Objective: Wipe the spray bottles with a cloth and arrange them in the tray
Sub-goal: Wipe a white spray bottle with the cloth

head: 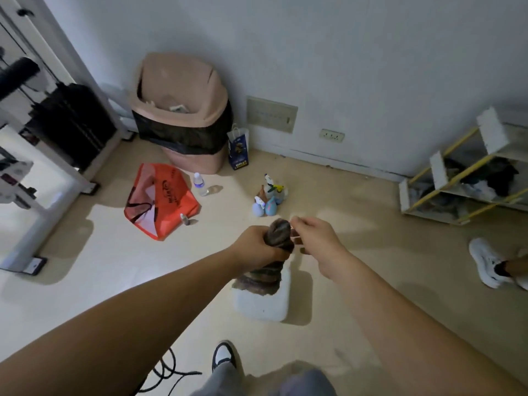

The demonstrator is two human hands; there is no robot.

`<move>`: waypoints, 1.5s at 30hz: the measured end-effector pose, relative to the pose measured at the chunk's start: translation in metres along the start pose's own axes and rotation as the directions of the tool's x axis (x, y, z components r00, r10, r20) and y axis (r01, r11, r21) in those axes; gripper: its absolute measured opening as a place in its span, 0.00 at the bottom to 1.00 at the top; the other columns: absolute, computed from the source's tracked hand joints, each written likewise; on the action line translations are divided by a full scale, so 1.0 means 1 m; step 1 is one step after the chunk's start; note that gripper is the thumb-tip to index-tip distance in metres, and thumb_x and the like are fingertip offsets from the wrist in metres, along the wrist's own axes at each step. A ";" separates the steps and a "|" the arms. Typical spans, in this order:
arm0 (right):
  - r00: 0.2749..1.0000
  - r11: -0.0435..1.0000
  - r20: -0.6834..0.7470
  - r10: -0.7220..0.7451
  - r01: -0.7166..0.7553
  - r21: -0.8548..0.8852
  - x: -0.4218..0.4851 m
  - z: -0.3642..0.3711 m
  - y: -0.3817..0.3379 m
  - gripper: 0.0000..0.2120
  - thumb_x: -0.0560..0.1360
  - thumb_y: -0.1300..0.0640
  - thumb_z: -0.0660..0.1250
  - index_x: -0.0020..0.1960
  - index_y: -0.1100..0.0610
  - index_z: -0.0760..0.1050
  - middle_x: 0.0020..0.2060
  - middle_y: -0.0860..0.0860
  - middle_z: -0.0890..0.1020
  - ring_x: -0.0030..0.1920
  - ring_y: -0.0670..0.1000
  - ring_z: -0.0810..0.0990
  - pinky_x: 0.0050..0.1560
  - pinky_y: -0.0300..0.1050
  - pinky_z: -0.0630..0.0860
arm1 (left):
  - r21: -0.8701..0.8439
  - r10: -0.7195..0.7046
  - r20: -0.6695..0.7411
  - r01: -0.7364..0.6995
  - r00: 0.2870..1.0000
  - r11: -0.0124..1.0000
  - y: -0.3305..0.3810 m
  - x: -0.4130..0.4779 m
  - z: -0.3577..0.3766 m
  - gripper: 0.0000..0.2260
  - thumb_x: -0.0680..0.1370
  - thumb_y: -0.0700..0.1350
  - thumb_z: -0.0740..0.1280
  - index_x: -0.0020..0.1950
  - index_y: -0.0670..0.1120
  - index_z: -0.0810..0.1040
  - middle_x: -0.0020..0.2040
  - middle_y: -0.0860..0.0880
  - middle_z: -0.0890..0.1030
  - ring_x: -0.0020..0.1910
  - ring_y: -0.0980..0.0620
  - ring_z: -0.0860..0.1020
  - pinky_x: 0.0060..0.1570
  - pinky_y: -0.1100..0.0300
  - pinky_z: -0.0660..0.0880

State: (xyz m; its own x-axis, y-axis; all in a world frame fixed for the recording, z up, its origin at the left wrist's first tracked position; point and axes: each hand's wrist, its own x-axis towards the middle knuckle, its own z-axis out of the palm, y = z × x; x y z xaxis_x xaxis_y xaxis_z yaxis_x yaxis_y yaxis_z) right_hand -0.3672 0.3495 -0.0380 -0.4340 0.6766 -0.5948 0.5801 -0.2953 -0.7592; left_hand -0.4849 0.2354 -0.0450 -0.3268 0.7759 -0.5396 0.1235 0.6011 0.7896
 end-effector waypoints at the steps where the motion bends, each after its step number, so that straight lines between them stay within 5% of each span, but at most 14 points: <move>1: 0.999 1.000 0.031 0.011 -0.011 0.002 0.013 -0.003 -0.008 0.13 0.82 0.50 0.63 0.53 0.59 0.81 0.44 0.54 0.83 0.43 0.53 0.81 0.42 0.45 0.76 | 0.010 -0.007 -0.006 0.007 1.000 1.000 0.005 0.016 -0.006 0.04 0.72 0.42 0.77 0.42 0.49 0.83 0.38 0.52 0.84 0.37 0.55 0.82 0.45 0.63 0.80; 4: 0.987 0.998 0.150 0.053 -0.059 0.031 0.055 -0.016 -0.032 0.09 0.83 0.51 0.63 0.52 0.52 0.81 0.48 0.52 0.87 0.48 0.54 0.87 0.43 0.47 0.79 | 0.085 -0.020 0.001 0.020 1.000 0.996 0.025 0.062 -0.024 0.06 0.72 0.44 0.77 0.47 0.46 0.83 0.41 0.50 0.84 0.40 0.54 0.81 0.48 0.61 0.79; 8: 0.976 0.998 0.216 0.042 -0.030 -0.059 0.112 -0.030 -0.061 0.10 0.83 0.51 0.63 0.56 0.53 0.81 0.47 0.53 0.86 0.45 0.53 0.87 0.45 0.48 0.81 | 0.158 -0.023 0.025 0.018 0.999 0.987 0.050 0.115 -0.047 0.06 0.73 0.43 0.76 0.49 0.46 0.83 0.46 0.47 0.84 0.45 0.52 0.80 0.41 0.67 0.75; 12: 0.970 0.995 0.241 0.033 -0.010 -0.096 0.161 -0.034 -0.093 0.10 0.83 0.52 0.63 0.56 0.55 0.81 0.44 0.53 0.86 0.42 0.54 0.86 0.47 0.49 0.80 | 0.143 -0.038 0.005 0.037 0.999 0.989 0.064 0.164 -0.072 0.08 0.73 0.42 0.75 0.51 0.47 0.83 0.50 0.46 0.84 0.49 0.49 0.80 0.47 0.62 0.77; 17: 0.972 0.987 0.231 0.034 0.003 -0.159 0.246 -0.019 -0.130 0.10 0.82 0.52 0.64 0.54 0.54 0.82 0.44 0.54 0.87 0.41 0.54 0.87 0.49 0.54 0.82 | 0.103 -0.021 -0.003 0.021 1.000 0.994 0.065 0.246 -0.104 0.06 0.72 0.43 0.76 0.43 0.52 0.82 0.44 0.51 0.82 0.41 0.55 0.79 0.39 0.69 0.74; 23: 0.967 0.962 0.241 0.085 -0.017 -0.273 0.378 0.005 -0.134 0.10 0.81 0.51 0.66 0.51 0.56 0.82 0.47 0.57 0.87 0.44 0.54 0.86 0.49 0.52 0.82 | 0.125 0.000 -0.033 0.004 0.999 0.992 0.020 0.363 -0.127 0.11 0.73 0.49 0.76 0.52 0.46 0.84 0.48 0.43 0.86 0.49 0.45 0.84 0.52 0.54 0.81; 27: 0.962 0.944 0.253 0.100 -0.011 -0.329 0.469 0.023 -0.089 0.08 0.80 0.53 0.67 0.49 0.57 0.82 0.45 0.55 0.84 0.42 0.52 0.83 0.45 0.49 0.80 | 0.185 0.016 -0.035 -0.009 0.999 0.983 -0.038 0.438 -0.105 0.06 0.76 0.54 0.73 0.42 0.60 0.76 0.45 0.50 0.84 0.45 0.51 0.80 0.48 0.61 0.76; 31: 0.961 0.932 0.268 0.074 0.029 -0.360 0.574 0.046 0.007 0.10 0.79 0.55 0.68 0.39 0.52 0.79 0.38 0.51 0.80 0.40 0.50 0.79 0.39 0.43 0.77 | 0.107 -0.037 -0.021 0.039 0.999 0.993 -0.126 0.526 -0.050 0.10 0.78 0.56 0.70 0.39 0.56 0.77 0.36 0.52 0.83 0.38 0.54 0.81 0.41 0.62 0.77; 34: 0.972 0.903 0.235 0.026 0.077 -0.422 0.624 0.061 0.056 0.16 0.79 0.54 0.68 0.33 0.52 0.76 0.30 0.46 0.76 0.33 0.45 0.74 0.30 0.30 0.66 | 0.017 -0.113 -0.016 0.113 0.994 0.993 -0.173 0.570 -0.027 0.15 0.80 0.60 0.64 0.46 0.50 0.83 0.43 0.48 0.86 0.45 0.50 0.84 0.53 0.52 0.81; 36: 0.970 0.891 0.243 0.015 0.097 -0.443 0.673 0.072 0.103 0.17 0.79 0.54 0.69 0.33 0.57 0.73 0.29 0.48 0.73 0.31 0.45 0.71 0.29 0.33 0.64 | -0.054 -0.167 0.005 0.167 0.986 0.985 -0.216 0.615 -0.006 0.20 0.81 0.61 0.61 0.50 0.47 0.84 0.47 0.46 0.86 0.49 0.47 0.84 0.58 0.49 0.80; 39: 0.964 0.876 0.262 0.041 0.092 -0.473 0.725 0.089 0.161 0.16 0.77 0.53 0.70 0.40 0.66 0.78 0.33 0.54 0.75 0.36 0.49 0.72 0.33 0.41 0.66 | -0.121 -0.171 -0.018 0.167 0.985 0.978 -0.273 0.664 0.018 0.21 0.74 0.66 0.61 0.41 0.51 0.84 0.46 0.44 0.86 0.50 0.46 0.83 0.56 0.51 0.78; 42: 0.964 0.880 0.265 0.028 0.102 -0.463 0.753 0.103 0.198 0.14 0.78 0.55 0.69 0.37 0.62 0.76 0.32 0.55 0.73 0.33 0.49 0.70 0.28 0.37 0.63 | -0.190 -0.194 -0.064 0.179 0.979 0.965 -0.313 0.688 0.034 0.17 0.78 0.54 0.65 0.32 0.48 0.77 0.32 0.52 0.79 0.37 0.52 0.77 0.47 0.52 0.74; 45: 0.955 0.878 0.293 0.039 0.107 -0.466 0.759 0.112 0.223 0.19 0.78 0.55 0.69 0.31 0.57 0.69 0.27 0.53 0.69 0.29 0.49 0.68 0.27 0.38 0.65 | -0.201 -0.222 -0.006 0.216 0.975 0.956 -0.341 0.695 0.040 0.15 0.78 0.48 0.66 0.33 0.44 0.74 0.30 0.52 0.75 0.36 0.52 0.73 0.43 0.55 0.70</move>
State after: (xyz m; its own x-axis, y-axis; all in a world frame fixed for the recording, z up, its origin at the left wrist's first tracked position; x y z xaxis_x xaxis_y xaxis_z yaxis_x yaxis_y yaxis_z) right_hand -0.6445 0.7213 -0.6880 -0.5940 0.4373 -0.6752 0.7842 0.1277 -0.6072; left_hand -0.7165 0.5768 -0.7011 -0.3513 0.6221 -0.6997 -0.1405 0.7038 0.6964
